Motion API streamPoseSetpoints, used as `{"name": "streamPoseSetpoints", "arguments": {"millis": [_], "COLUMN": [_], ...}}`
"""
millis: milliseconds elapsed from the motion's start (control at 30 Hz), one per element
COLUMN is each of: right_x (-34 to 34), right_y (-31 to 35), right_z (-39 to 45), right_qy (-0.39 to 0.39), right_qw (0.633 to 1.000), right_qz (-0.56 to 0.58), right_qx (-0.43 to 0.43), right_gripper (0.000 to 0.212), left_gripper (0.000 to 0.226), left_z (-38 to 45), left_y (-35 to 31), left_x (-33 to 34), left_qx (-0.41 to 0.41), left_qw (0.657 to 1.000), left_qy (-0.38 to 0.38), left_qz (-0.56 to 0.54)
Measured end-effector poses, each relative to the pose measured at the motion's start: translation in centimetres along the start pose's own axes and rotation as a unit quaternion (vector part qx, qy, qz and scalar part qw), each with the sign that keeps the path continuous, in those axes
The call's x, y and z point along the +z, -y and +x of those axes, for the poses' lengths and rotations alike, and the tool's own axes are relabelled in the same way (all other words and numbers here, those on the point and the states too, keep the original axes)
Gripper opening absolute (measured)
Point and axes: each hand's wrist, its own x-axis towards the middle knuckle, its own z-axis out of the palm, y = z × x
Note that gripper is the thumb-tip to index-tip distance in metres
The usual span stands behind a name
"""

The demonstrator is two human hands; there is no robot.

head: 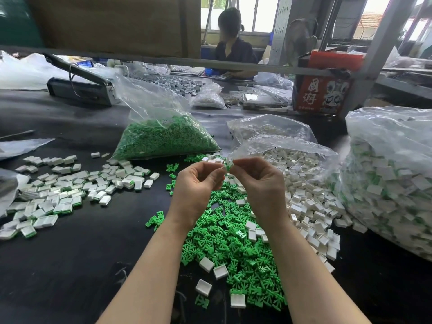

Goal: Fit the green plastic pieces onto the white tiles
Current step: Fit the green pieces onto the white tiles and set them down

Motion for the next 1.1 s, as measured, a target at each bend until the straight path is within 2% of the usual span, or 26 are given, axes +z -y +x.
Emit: {"name": "streamPoseSetpoints", "arguments": {"millis": [133, 333, 433, 500, 633, 800, 900, 1000, 1100], "right_x": [0.1, -0.1, -0.2, -0.2, 0.0, 0.0, 0.2, 0.3, 0.4], "right_y": [-0.2, -0.3, -0.2, -0.3, -0.4, 0.0, -0.2, -0.6, -1.0], "right_z": [0.0, 0.1, 0.0, 0.0, -0.1, -0.2, -0.3, -0.3, -0.2], "right_qy": [0.004, 0.023, 0.029, 0.045, 0.1, 0.103, 0.104, 0.11, 0.111], "right_qw": [0.999, 0.999, 0.998, 0.994, 0.971, 0.984, 0.987, 0.985, 0.981], "right_qz": [-0.026, -0.032, -0.047, -0.1, -0.217, -0.141, -0.109, -0.119, -0.144], "right_qx": [-0.017, -0.018, 0.002, 0.023, 0.02, 0.039, 0.058, 0.064, 0.066], "right_gripper": [0.012, 0.012, 0.009, 0.008, 0.024, 0.032, 0.033, 0.036, 0.04], "left_gripper": [0.003, 0.013, 0.011, 0.006, 0.005, 0.005, 0.019, 0.026, 0.026], "left_z": [0.1, -0.1, -0.2, -0.2, -0.2, 0.0, -0.1, -0.5, -0.6], "left_y": [0.0, -0.2, -0.4, -0.5, -0.4, -0.3, -0.1, -0.2, -0.3], "left_x": [0.0, -0.3, -0.3, -0.2, -0.3, -0.6, -0.5, 0.0, 0.1], "left_qx": [0.001, 0.016, 0.02, 0.018, 0.017, -0.051, -0.089, -0.086, -0.077], "left_qw": [1.0, 0.999, 0.999, 0.999, 0.999, 0.998, 0.99, 0.985, 0.984], "left_qy": [-0.004, -0.009, 0.0, 0.001, 0.01, 0.029, 0.078, 0.116, 0.121], "left_qz": [0.006, 0.027, 0.034, 0.034, 0.049, 0.036, 0.076, 0.097, 0.11]}}
